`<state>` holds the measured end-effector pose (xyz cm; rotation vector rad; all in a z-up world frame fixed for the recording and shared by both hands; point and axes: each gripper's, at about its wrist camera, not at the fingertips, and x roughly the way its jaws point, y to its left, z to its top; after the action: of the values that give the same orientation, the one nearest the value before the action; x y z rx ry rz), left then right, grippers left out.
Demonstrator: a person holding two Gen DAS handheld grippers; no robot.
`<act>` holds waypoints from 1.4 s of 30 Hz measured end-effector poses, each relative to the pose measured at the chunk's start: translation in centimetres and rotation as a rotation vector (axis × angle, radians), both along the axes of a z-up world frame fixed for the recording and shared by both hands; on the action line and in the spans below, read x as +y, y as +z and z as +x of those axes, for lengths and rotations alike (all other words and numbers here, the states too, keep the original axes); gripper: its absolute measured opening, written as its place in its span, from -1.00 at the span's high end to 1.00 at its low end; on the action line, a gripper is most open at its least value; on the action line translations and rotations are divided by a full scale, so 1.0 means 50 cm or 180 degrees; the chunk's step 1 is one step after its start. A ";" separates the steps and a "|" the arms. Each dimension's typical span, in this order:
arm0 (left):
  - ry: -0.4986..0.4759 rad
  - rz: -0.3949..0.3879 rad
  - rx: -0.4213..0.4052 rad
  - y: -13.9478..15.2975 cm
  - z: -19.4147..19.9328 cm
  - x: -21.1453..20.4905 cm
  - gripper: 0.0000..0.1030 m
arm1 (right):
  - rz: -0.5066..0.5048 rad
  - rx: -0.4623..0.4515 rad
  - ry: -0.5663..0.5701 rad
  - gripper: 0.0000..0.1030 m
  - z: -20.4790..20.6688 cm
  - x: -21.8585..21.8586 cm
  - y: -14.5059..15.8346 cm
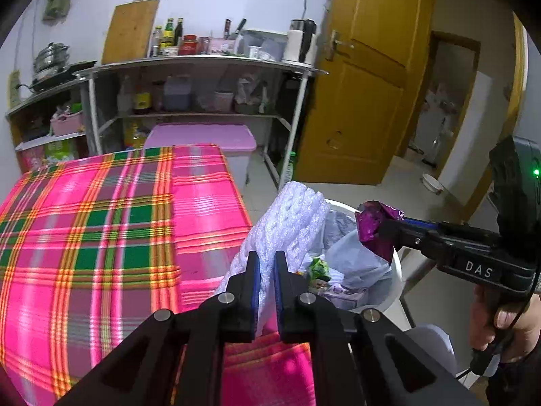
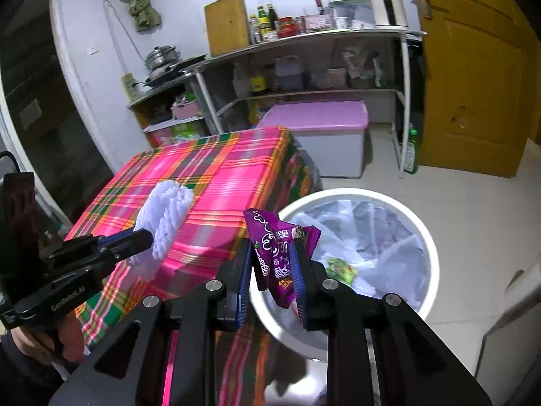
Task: Collect trash
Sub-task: 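Carry the foam sleeve and purple wrapper over the bin with both grippers, then open both grippers to drop the sleeve and purple wrapper into the bin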
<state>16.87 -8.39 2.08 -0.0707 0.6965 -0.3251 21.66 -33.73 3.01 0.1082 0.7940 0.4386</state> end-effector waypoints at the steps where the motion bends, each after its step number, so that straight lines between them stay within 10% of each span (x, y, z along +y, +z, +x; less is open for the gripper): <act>1: -0.0022 0.0003 0.0012 -0.002 0.005 -0.007 0.85 | 0.0000 0.0009 -0.0019 0.54 0.001 -0.006 -0.003; 24: -0.0500 0.0058 0.0515 -0.117 0.149 -0.150 0.84 | 0.0012 0.0538 -0.0387 0.35 0.068 -0.116 -0.130; 32: -0.0544 0.0008 0.0647 -0.146 0.175 -0.161 0.39 | -0.0024 0.0583 -0.0369 0.25 0.073 -0.120 -0.143; 42: -0.0495 -0.0064 0.0617 -0.134 0.161 -0.143 0.37 | -0.0097 0.0498 -0.0363 0.13 0.061 -0.112 -0.135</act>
<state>24.91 -15.56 -4.63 -0.0679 0.8934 -0.4787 24.72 -39.31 -3.75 0.1600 0.9431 0.3126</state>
